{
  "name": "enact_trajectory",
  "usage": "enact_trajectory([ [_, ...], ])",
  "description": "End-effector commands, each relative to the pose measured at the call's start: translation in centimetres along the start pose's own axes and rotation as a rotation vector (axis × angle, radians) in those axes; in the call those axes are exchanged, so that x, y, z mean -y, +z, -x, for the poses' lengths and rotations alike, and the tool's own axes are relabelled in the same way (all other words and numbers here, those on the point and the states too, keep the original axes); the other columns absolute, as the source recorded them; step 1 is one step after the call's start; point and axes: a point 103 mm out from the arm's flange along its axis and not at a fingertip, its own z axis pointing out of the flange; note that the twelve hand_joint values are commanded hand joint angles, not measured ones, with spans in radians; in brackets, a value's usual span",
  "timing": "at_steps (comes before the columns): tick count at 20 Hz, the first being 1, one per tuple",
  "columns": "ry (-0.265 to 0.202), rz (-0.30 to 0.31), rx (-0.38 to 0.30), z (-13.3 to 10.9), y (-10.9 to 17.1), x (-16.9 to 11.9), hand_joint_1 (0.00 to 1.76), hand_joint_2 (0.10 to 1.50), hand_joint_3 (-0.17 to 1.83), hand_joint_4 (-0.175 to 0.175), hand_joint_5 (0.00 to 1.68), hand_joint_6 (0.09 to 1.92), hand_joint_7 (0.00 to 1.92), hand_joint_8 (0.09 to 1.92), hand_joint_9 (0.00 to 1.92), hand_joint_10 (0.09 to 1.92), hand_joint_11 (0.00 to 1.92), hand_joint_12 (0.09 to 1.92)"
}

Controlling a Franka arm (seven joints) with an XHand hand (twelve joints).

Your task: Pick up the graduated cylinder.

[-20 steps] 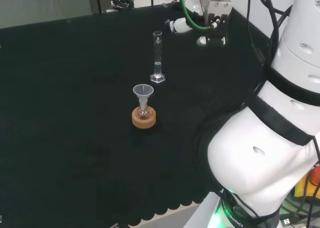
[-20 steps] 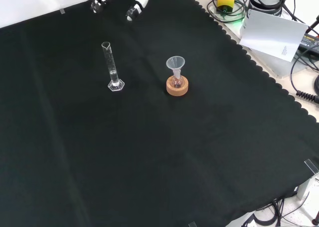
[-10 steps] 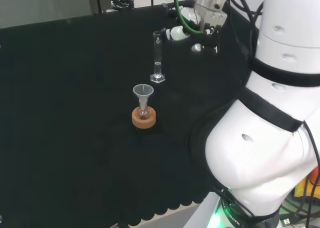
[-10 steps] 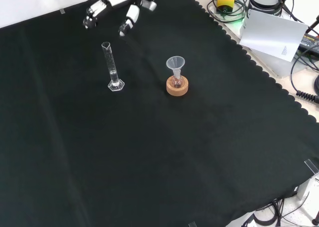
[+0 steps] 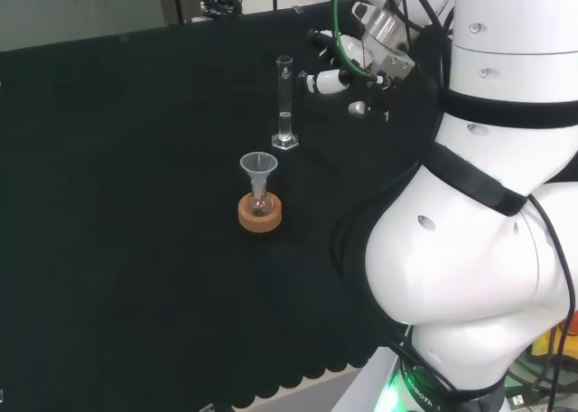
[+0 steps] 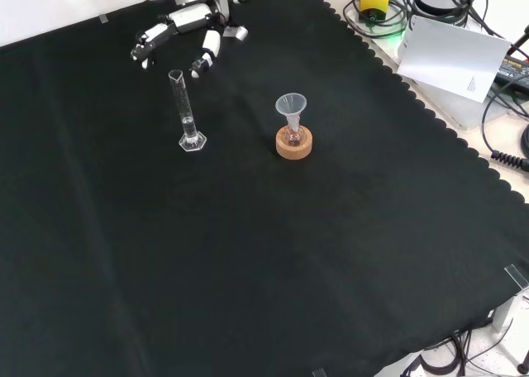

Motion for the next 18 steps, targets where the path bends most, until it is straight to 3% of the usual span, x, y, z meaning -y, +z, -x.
enact_trajectory([
  [1,-0.087,0.009,-0.084,1.0,2.1,-0.8,0.83,0.71,0.53,-0.052,0.33,0.09,0.22,0.63,0.5,0.59,0.31,1.32],
  [10,-0.164,-0.013,-0.198,1.0,4.7,-0.8,0.9,0.67,0.59,-0.049,0.39,0.09,0.3,0.62,0.57,0.55,0.38,1.3],
  [18,-0.203,0.019,-0.297,0.6,6.5,-1.2,0.95,0.63,0.64,-0.039,0.47,0.09,0.4,0.61,0.65,0.53,0.39,1.3],
])
